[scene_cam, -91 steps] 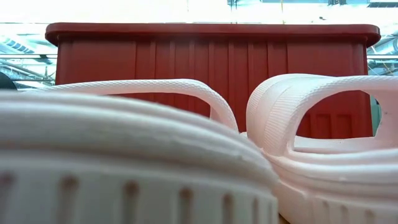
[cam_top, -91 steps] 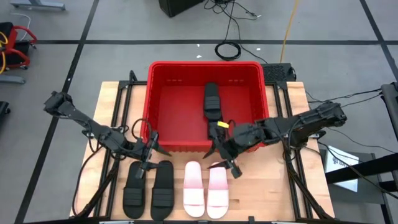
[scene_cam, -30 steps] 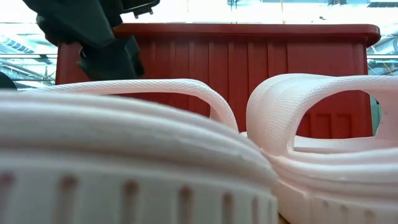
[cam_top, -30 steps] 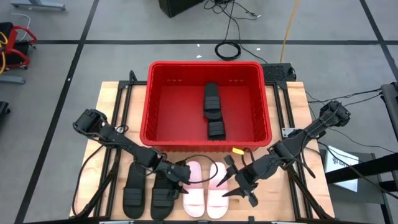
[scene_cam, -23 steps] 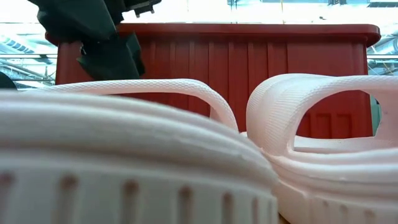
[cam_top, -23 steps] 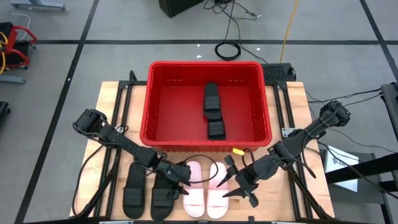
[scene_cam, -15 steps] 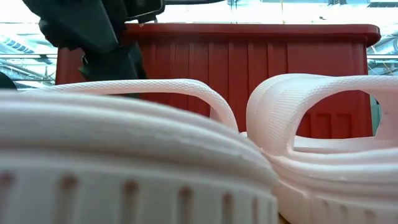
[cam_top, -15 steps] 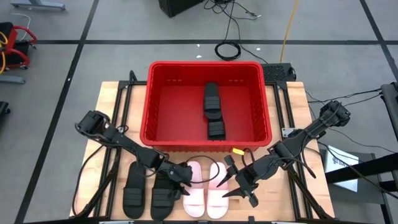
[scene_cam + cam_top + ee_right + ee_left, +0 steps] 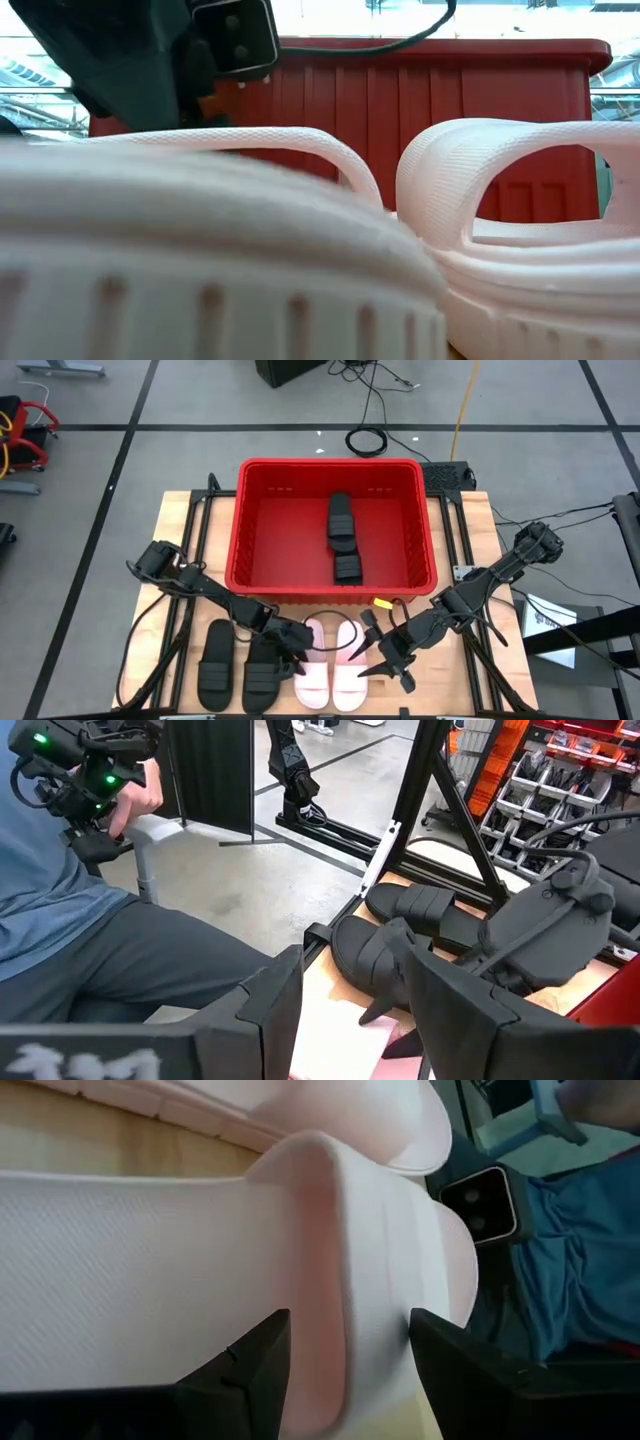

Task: Pick and place slides into bin
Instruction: Put the pink slide into the red bin

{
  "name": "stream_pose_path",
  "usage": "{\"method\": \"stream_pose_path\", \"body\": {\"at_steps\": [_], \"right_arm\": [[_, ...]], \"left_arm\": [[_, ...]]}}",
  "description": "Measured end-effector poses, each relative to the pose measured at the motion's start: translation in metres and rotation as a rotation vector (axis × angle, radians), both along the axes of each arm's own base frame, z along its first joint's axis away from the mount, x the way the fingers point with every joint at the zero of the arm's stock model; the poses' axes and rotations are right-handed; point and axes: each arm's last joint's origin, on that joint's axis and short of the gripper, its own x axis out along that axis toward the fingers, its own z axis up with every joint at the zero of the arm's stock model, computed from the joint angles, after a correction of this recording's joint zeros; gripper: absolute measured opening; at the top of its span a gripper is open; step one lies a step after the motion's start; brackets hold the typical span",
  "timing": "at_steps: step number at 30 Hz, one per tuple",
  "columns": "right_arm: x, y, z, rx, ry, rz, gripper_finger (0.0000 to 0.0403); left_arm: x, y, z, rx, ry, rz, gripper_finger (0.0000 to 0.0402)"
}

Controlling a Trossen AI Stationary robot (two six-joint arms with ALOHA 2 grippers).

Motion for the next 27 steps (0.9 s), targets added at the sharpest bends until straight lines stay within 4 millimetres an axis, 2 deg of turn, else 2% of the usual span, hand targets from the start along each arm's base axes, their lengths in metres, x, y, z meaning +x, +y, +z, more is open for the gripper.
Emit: {"method": "stream_pose_path", "body": {"at_steps": [4,12,17,22,27], "right_arm": [[0.0,0.0,0.0001,0.0,0.0,0.0,0.0164],[0.0,0.0,0.0,-0.003,-0.002,0.001,0.0164],[-0.0001,0.0,0.0,-0.004,-0.002,0.001,0.0164],[0.0,0.0,0.0,-0.004,-0.002,0.001,0.0164],[0.0,0.0,-0.0001,-0.004,-0.001,0.001,0.0164]], "left_arm": [[-0.0002,-0.0007,0.0004,0.012,-0.019,-0.022,0.0184],[-0.0001,-0.001,0.0008,0.003,-0.024,-0.04,0.0083],[0.0,-0.0016,0.0014,0.024,-0.067,-0.097,0.0036],[0.002,-0.0013,0.0036,0.04,-0.131,-0.142,0.0008],[0.0028,-0.0014,0.0047,0.06,-0.183,-0.191,0.0009]]}}
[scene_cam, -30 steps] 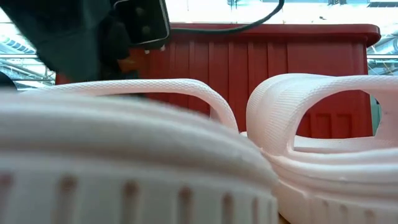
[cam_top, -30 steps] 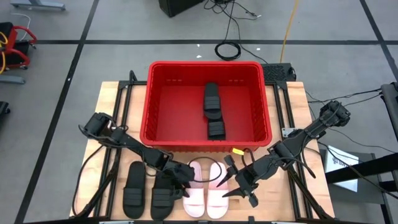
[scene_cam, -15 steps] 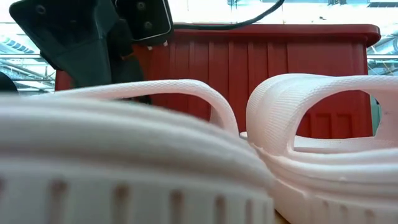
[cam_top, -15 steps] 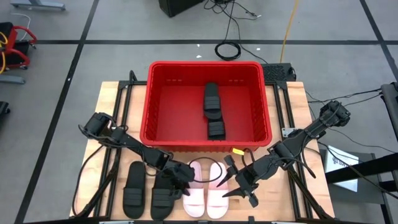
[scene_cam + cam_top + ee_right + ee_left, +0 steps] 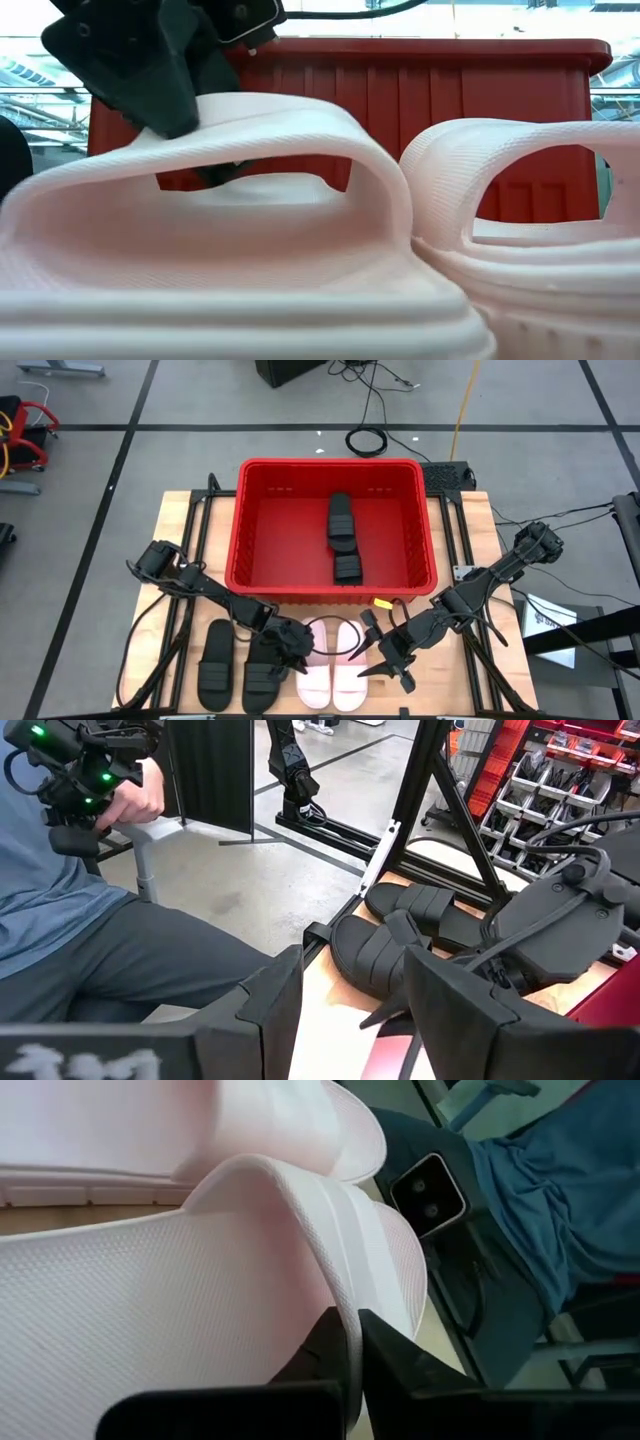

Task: Pick and place slides into bin
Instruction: Put the pink slide into the red bin

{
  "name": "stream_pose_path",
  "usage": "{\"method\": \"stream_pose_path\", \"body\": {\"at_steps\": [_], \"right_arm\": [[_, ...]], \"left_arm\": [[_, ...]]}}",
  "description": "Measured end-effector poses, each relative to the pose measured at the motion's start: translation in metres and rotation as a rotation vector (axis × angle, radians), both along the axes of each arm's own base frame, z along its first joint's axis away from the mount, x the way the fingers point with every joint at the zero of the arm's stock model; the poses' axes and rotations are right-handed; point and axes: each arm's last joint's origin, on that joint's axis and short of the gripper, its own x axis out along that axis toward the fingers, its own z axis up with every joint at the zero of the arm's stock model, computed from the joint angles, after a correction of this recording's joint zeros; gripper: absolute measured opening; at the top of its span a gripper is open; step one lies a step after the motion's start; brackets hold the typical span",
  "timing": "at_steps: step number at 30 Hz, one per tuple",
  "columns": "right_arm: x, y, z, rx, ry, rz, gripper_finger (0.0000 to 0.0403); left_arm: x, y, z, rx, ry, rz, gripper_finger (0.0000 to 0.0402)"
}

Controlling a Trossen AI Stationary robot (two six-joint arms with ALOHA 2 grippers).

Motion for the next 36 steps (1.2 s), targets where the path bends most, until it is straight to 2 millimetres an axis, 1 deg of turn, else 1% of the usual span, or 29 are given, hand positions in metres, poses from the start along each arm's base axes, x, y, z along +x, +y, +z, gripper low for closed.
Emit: {"method": "stream_pose_path", "body": {"at_steps": [9,13,16,19,26,31,34,36], "right_arm": [[0.0,0.0,0.0,-0.003,-0.001,0.001,0.0164],[0.0,0.0,0.0,-0.005,0.0,0.001,0.0164],[0.0,0.0,-0.001,-0.026,-0.003,0.008,0.0164],[0.0,0.0,-0.001,-0.03,-0.006,0.009,0.0164],[0.0,-0.001,-0.001,-0.05,-0.011,0.002,0.0164],[-0.004,-0.01,0.006,-0.104,-0.049,-0.183,0.0164],[-0.012,-0.019,0.012,-0.142,-0.048,-0.271,0.0164],[-0.016,-0.025,0.015,-0.168,-0.047,-0.311,0.0164]], "left_arm": [[-0.001,-0.001,0.001,-0.004,-0.013,-0.036,0.0007],[-0.003,-0.002,0.01,0.009,-0.076,-0.077,0.0008],[-0.007,-0.004,0.02,0.017,-0.108,-0.099,0.0003],[-0.012,-0.007,0.034,0.021,-0.161,-0.122,0.0008],[-0.027,-0.015,0.069,0.052,-0.345,-0.19,0.0006],[-0.038,-0.013,0.093,0.08,-0.433,-0.195,0.0004],[-0.049,-0.005,0.107,0.137,-0.452,-0.168,0.0004],[-0.052,0.005,0.115,0.157,-0.454,-0.132,0.0006]]}}
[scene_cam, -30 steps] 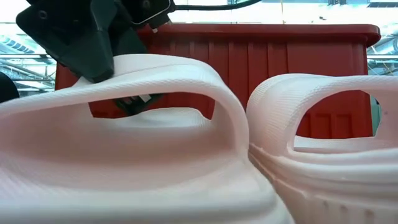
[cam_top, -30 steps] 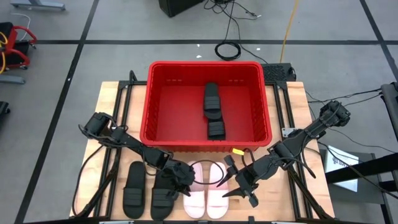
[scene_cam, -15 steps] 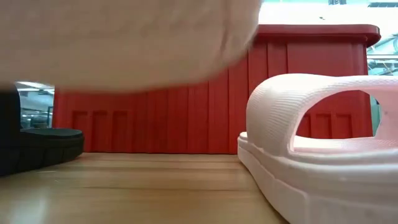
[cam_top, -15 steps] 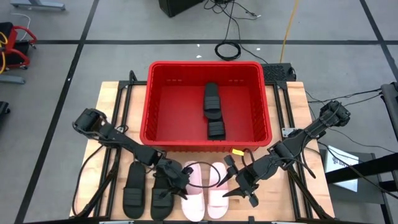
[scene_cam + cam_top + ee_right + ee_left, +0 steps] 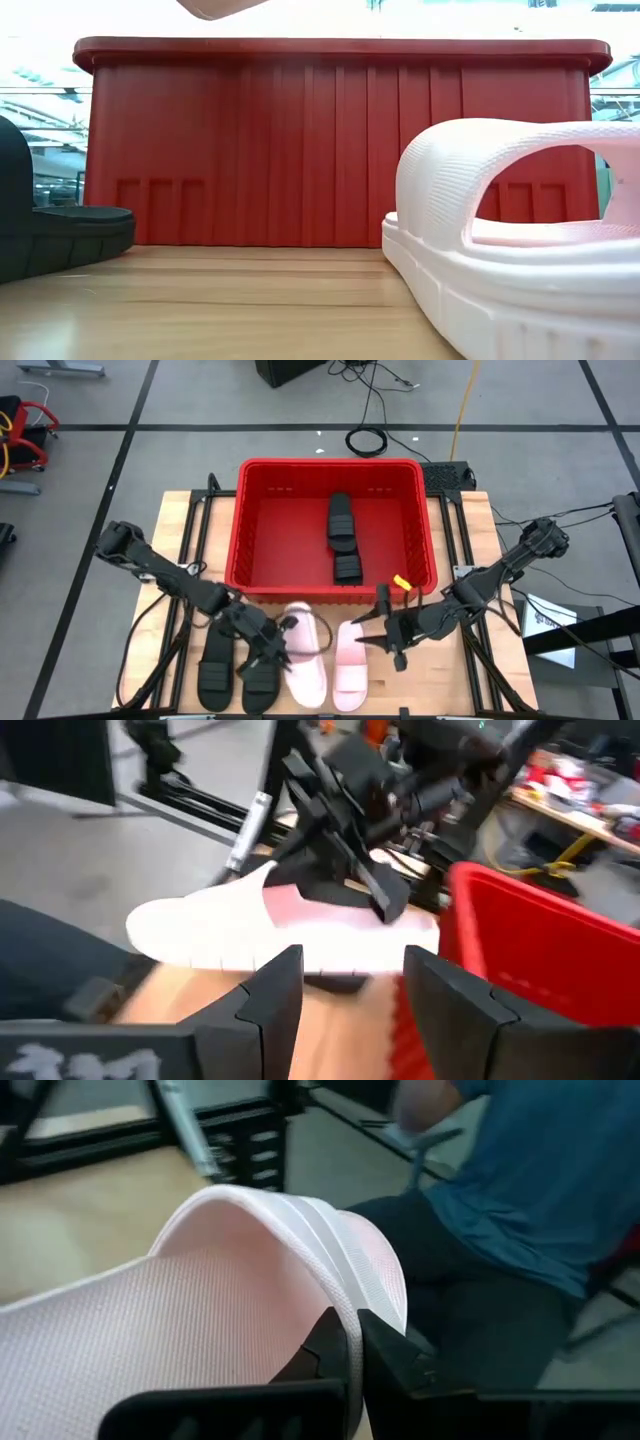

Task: Pick and place slides into bin
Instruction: Put the pink slide into the red bin

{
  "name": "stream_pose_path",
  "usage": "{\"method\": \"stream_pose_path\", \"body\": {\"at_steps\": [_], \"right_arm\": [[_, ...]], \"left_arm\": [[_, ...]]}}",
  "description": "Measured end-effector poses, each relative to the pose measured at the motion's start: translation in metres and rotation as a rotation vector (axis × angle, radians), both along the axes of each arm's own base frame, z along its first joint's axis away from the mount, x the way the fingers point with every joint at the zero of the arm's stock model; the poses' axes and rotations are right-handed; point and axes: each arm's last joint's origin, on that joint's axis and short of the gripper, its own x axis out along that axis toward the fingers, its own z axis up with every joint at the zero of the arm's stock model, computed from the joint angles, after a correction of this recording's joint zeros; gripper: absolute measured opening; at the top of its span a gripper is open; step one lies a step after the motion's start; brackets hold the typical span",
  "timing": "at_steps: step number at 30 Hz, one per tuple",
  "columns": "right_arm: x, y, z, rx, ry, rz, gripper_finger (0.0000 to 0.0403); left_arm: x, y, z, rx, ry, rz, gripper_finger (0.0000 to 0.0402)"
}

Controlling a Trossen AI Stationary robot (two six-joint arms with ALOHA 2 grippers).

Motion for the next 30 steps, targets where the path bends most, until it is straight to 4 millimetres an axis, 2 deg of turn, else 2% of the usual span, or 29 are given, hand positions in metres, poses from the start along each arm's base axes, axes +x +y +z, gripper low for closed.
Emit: {"method": "stream_pose_path", "body": {"at_steps": [9,16,19,21,30], "right_arm": [[-0.02,-0.044,0.021,-0.033,0.01,-0.111,0.0164],[-0.027,-0.082,0.029,-0.076,0.025,-0.223,0.0164],[-0.026,-0.099,0.029,-0.103,0.04,-0.281,0.0164],[-0.024,-0.11,0.028,-0.109,0.056,-0.282,0.0164],[-0.018,-0.156,0.028,-0.069,0.08,-0.273,0.0164]], "left_arm": [[-0.021,0.063,0.04,-0.005,0.001,0.137,0.0005],[-0.027,0.107,0.083,0.114,-0.007,0.184,0.0004],[-0.028,0.128,0.094,0.17,0.001,0.225,0.0003],[-0.027,0.143,0.097,0.186,0.017,0.23,0.0005],[-0.035,0.211,0.087,0.168,0.077,0.274,0.0005]]}}
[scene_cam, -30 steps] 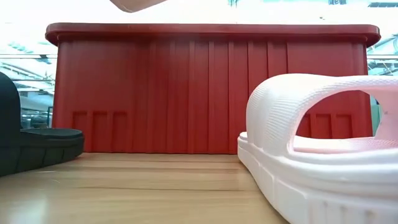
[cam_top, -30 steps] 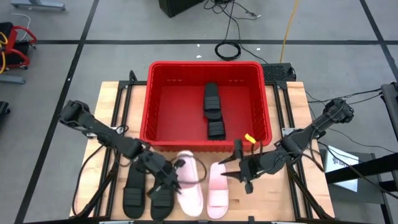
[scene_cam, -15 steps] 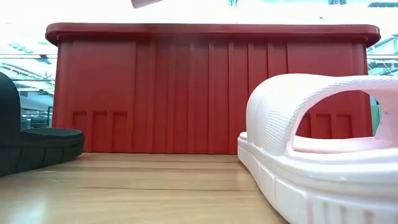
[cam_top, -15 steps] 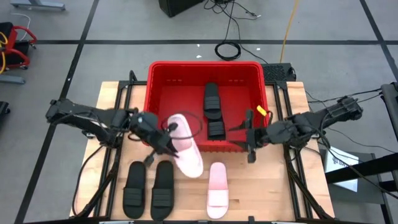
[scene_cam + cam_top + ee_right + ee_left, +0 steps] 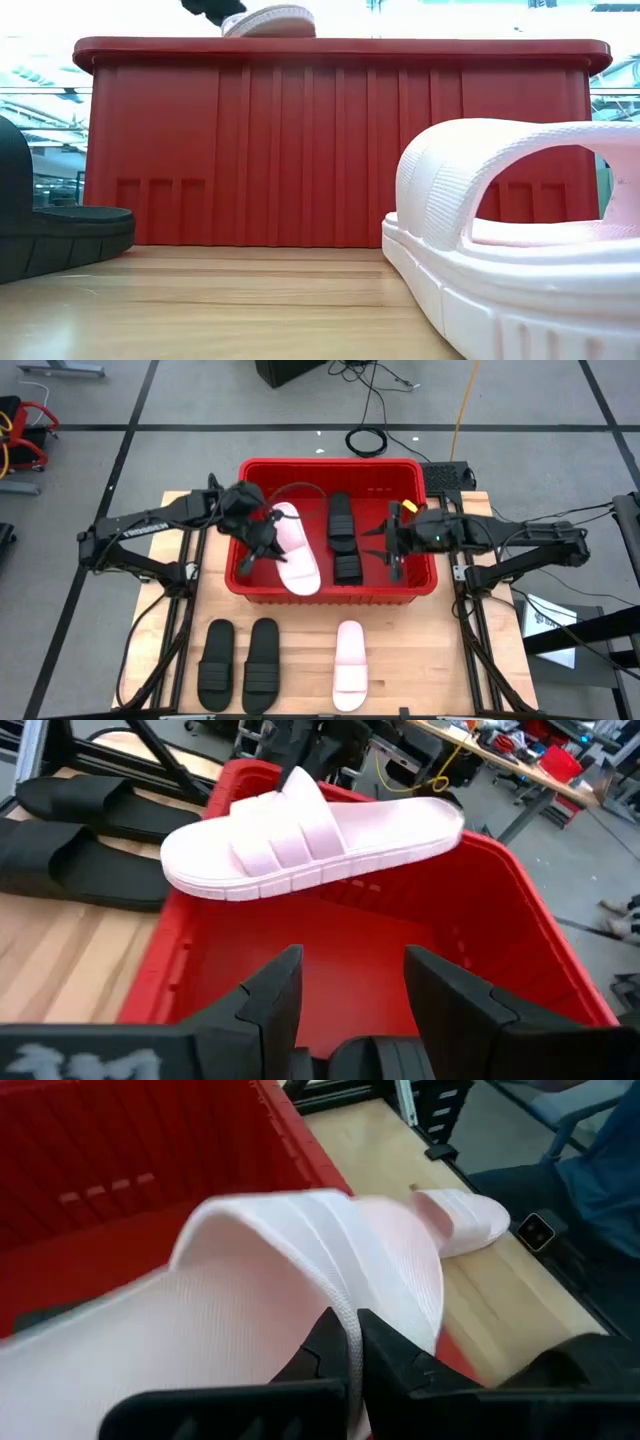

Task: Pick and place slides into bin
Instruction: Put the pink slide into the red bin

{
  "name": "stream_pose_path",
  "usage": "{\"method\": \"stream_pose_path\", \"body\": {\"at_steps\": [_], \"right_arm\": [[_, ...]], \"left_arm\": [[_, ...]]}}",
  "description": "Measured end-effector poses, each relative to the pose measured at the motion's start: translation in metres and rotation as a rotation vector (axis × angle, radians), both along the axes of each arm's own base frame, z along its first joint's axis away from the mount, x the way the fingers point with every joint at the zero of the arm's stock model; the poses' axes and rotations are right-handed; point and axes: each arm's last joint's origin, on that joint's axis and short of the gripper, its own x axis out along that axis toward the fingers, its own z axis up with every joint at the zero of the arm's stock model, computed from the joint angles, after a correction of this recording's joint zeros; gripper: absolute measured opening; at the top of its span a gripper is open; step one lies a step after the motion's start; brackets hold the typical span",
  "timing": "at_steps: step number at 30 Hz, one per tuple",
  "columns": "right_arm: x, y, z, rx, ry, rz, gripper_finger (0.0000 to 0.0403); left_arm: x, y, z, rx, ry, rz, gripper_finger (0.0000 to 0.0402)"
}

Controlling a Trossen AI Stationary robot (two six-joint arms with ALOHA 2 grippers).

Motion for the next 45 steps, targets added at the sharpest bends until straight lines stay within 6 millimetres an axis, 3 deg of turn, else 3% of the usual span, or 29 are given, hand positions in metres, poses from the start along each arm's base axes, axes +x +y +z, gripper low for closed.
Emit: {"method": "stream_pose_path", "body": {"at_steps": [9,19,27,39,45], "right_arm": [[0.003,-0.038,-0.02,0.041,-0.01,-0.001,0.0164],[-0.003,-0.076,-0.03,0.084,-0.063,0.001,0.0164],[-0.011,-0.097,-0.029,0.096,-0.084,0.012,0.0164],[-0.013,-0.111,-0.032,0.093,-0.075,-0.012,0.0164],[-0.012,-0.112,-0.034,0.094,-0.071,-0.012,0.0164]], "left_arm": [[0.001,0.056,-0.022,-0.014,0.025,0.053,0.0002],[0.024,0.107,-0.088,-0.126,0.174,0.052,0.0005],[0.032,0.121,-0.123,-0.166,0.241,0.014,0.0005],[0.034,0.122,-0.128,-0.124,0.219,-0.035,0.0004],[0.042,0.125,-0.15,-0.151,0.269,-0.058,0.0004]]}}
